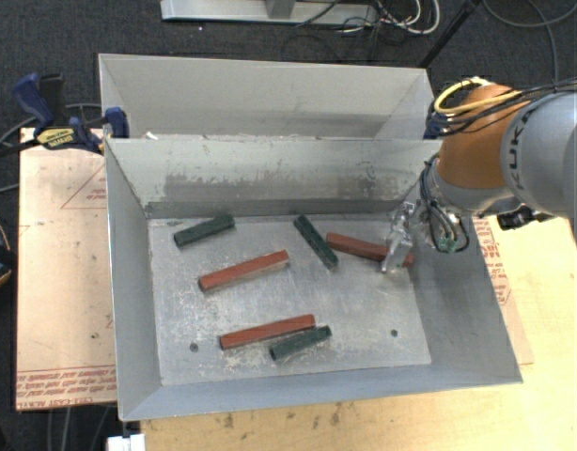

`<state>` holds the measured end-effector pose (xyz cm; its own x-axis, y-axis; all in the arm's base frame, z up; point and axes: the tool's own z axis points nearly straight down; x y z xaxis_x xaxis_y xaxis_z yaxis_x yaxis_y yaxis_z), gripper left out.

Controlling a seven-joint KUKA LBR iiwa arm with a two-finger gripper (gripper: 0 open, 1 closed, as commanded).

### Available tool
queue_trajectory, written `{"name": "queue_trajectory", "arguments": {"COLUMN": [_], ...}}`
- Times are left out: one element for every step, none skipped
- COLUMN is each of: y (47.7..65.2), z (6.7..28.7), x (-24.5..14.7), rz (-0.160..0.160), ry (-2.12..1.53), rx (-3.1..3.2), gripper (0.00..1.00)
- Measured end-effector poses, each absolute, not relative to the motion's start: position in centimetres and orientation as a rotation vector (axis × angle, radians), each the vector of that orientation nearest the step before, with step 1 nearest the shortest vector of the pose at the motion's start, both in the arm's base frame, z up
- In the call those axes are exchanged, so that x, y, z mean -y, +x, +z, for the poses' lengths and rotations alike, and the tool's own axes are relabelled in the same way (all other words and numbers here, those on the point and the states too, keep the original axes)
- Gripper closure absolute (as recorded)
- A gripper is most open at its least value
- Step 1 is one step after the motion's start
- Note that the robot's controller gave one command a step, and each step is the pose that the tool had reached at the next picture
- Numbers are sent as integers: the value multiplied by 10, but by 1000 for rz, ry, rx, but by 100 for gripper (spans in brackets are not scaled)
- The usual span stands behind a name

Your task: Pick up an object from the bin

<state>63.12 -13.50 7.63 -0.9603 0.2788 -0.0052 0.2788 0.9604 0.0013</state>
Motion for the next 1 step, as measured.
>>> {"name": "queue_trajectory", "arguments": {"y": [629], "z": [89], "x": [134], "rz": [2], "ry": [443], "rx": [-3115], "gripper": [100]}}
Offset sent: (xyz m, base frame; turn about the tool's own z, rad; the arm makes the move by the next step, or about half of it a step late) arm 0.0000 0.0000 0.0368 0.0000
